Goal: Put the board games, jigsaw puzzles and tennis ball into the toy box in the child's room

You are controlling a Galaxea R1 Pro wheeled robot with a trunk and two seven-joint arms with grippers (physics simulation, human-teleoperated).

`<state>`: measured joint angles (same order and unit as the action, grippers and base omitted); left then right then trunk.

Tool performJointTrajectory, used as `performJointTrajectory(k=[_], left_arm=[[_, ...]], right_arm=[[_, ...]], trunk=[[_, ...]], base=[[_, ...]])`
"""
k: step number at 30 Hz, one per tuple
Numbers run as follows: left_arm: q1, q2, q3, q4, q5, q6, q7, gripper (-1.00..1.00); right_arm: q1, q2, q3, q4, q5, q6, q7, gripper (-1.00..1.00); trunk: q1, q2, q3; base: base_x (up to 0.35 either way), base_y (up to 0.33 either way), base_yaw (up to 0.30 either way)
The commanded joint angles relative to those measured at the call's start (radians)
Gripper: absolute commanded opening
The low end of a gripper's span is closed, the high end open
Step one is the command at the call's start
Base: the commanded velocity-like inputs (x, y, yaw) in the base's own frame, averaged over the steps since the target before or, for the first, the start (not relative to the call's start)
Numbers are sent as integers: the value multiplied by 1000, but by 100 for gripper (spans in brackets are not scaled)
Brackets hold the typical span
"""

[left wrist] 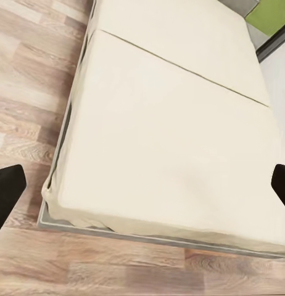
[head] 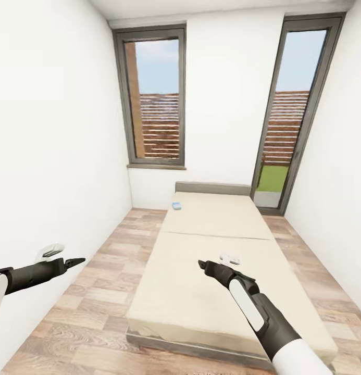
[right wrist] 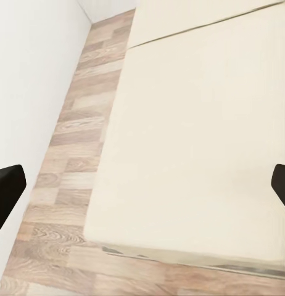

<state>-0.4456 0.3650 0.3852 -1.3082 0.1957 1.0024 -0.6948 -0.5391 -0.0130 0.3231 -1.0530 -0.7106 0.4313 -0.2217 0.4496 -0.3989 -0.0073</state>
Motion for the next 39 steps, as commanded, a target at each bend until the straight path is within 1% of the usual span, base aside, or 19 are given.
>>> performJointTrajectory(k=[1,8,15,22,28,39], left_arm=[[0,0,1,0,1,5,-3,100],[0,0,1,0,1,5,-3,100],[0,0,1,0,1,5,-3,100],[0,0,1,0,0,5,-3,100],[0,0,1,0,0,5,-3,100],[0,-1,1,0,-1,5,-3,100]], right_arm=[[-1,-1,4,-1,-10,1,-10,100],[-1,1,5,0,-10,1,-11,100],[-1,6,8,1,-9,1,-14,100],[-1,6,9,0,-9,0,-16,100],[-1,0,7,-5,-9,-2,-16,100],[-1,-2,8,-2,-9,-3,-15,100]], trunk=[[0,-1,-2],[0,-1,-9],[0,-1,-17],[0,-1,-26],[0,-1,-28],[0,-1,-29]], base=[[0,25,-239],[0,20,-230],[0,116,-219],[0,38,-189],[24,48,-67],[56,73,-9]])
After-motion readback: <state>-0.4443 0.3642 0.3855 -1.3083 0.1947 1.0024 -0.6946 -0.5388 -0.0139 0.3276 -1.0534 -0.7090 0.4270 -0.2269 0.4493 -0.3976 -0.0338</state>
